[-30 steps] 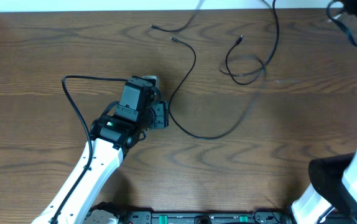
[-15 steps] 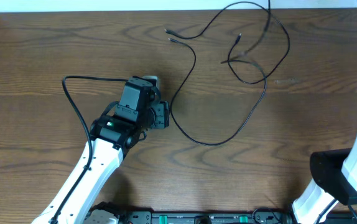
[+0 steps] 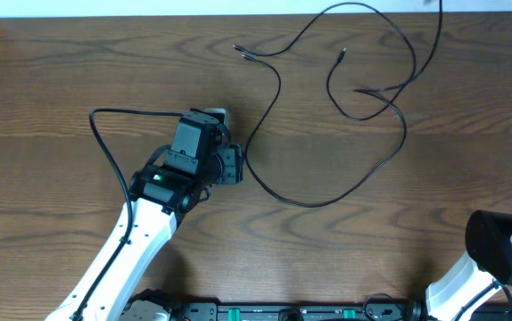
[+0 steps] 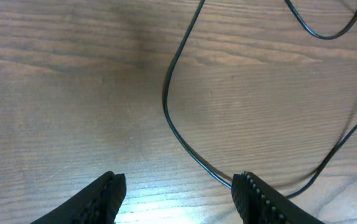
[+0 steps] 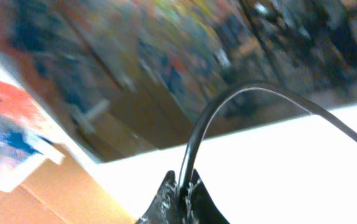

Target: Untangle cables

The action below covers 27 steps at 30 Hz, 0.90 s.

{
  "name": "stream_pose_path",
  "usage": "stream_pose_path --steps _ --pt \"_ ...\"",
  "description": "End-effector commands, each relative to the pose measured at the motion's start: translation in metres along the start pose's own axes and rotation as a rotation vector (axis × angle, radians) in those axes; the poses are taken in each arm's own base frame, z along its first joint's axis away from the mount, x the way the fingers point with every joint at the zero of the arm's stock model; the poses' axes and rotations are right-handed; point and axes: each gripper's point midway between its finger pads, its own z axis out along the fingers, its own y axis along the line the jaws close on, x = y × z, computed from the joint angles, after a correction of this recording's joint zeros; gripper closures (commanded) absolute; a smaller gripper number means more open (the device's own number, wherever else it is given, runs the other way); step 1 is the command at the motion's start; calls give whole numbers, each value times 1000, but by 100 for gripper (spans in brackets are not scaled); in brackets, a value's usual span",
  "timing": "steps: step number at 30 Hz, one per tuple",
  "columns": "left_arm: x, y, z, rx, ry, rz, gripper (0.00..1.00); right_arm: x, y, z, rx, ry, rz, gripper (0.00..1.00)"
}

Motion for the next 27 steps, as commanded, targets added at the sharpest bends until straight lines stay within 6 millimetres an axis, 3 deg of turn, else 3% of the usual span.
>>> stream_pose_path --steps 1,7,12,15,17,21,27 --pt "-9 -4 -6 15 -26 -4 40 31 -5 -6 35 121 -101 99" --pt "-9 -4 -6 15 -25 -4 40 133 -36 -24 169 509 -124 99" --pt "-11 -5 -6 16 -34 24 40 217 -46 -42 221 843 -176 99" --pt "-23 -6 -9 26 -83 39 39 266 -43 -36 168 1009 -221 99" --pt "-39 -3 -21 25 -133 24 40 310 -43 -31 108 1145 -256 99" --pt "-63 1 -56 28 -236 5 39 369 -51 -24 50 1283 -305 99" --pt "-66 -2 -85 44 -308 10 40 436 -63 -29 -45 1417 -379 99"
